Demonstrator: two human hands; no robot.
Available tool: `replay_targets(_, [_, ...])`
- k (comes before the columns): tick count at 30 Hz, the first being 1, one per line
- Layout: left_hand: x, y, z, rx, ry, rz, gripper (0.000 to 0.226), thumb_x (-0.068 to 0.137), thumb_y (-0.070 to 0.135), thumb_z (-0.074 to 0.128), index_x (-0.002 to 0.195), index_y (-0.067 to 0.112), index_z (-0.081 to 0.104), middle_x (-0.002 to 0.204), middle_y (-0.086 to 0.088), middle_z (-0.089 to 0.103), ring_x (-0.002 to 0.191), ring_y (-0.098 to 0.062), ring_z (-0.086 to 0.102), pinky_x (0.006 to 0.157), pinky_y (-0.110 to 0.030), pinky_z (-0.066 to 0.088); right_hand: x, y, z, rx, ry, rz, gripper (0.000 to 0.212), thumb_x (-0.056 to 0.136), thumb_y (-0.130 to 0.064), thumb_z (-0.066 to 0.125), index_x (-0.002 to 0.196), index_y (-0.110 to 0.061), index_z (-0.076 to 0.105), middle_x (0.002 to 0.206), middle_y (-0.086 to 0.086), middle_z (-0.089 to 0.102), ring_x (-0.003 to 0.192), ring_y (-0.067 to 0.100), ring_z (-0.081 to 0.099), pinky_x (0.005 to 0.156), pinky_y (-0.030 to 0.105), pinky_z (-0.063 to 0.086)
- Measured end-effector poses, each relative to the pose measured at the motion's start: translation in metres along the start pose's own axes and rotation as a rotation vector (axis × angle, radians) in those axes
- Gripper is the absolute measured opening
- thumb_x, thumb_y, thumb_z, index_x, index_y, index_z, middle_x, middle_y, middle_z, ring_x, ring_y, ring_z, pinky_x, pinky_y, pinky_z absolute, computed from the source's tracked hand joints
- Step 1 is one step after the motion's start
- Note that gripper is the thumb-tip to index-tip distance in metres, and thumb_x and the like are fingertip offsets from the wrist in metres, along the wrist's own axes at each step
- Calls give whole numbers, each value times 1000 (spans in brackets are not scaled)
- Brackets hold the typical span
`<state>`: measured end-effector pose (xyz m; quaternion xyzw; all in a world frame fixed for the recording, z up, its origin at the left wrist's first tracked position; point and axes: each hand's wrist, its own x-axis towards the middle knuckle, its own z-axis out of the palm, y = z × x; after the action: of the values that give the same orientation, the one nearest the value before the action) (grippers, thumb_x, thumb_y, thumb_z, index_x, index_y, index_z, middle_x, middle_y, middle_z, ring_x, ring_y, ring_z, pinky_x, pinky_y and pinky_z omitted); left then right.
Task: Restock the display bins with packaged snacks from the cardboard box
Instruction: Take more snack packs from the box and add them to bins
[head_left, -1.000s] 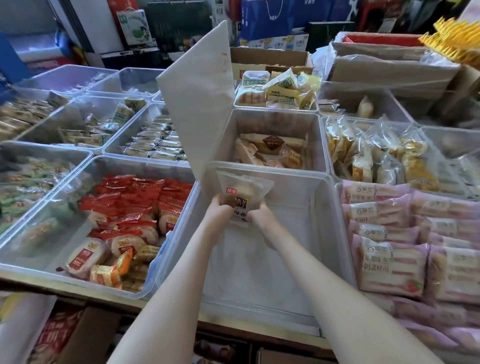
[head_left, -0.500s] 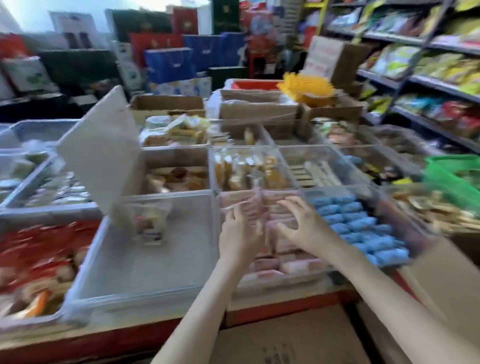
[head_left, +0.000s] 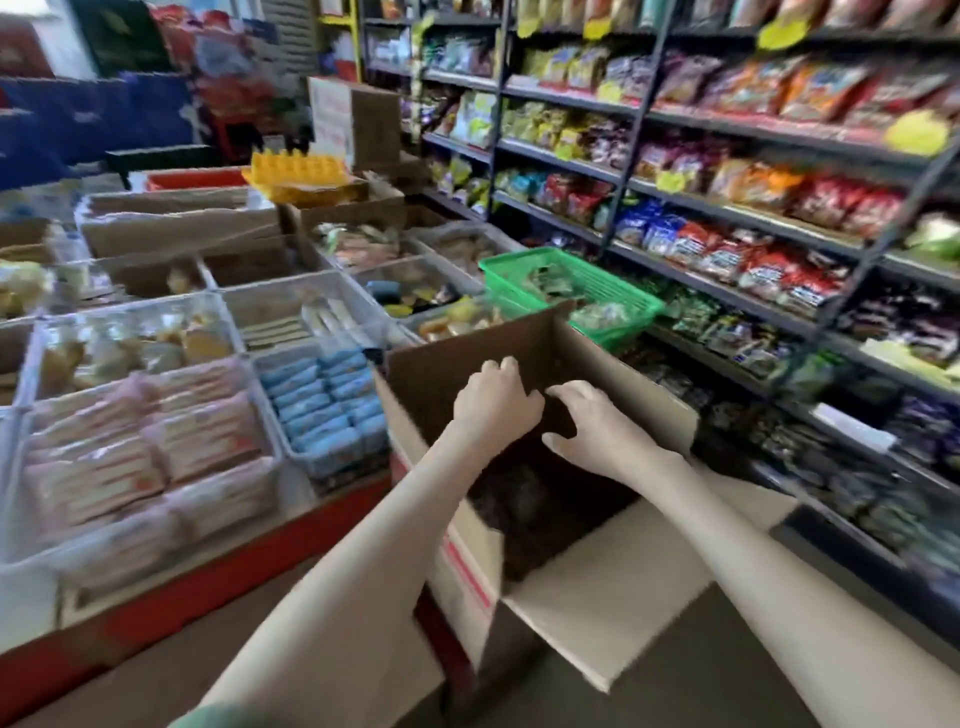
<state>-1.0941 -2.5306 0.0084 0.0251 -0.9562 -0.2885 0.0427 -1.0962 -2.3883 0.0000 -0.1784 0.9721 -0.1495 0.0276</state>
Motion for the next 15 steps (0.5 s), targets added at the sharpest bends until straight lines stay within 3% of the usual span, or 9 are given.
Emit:
replay_targets(3, [17,28,48,-94,-119,-90,49,91,28,51,133,5,42,133,-18,46,124,-35,45,101,-39,39,-4,47,3,2,-24,40,64,89,-32,59,144,-12,32,145,5,33,134,24,31,109,39,32])
replay_targets(8, [36,3,129,-129,-279,-491,61,91,27,51,143,5,26,145,-17,32,135,-35,31,108,-43,29,23,93,32,-15,-156,65,60,92,-29,54,144,-13,30,145,8,30,133,28,30,103,44,39])
replay_targets(15, [83,-60,236,-105,-376,-580,66,91,41,42,147,10,26,147,-16,33,133,-34,34,111,-40,27,108,132,119,-8,-399,32,58,92,-28,49,145,-15,29,144,8,32,132,30,33,101,47,41])
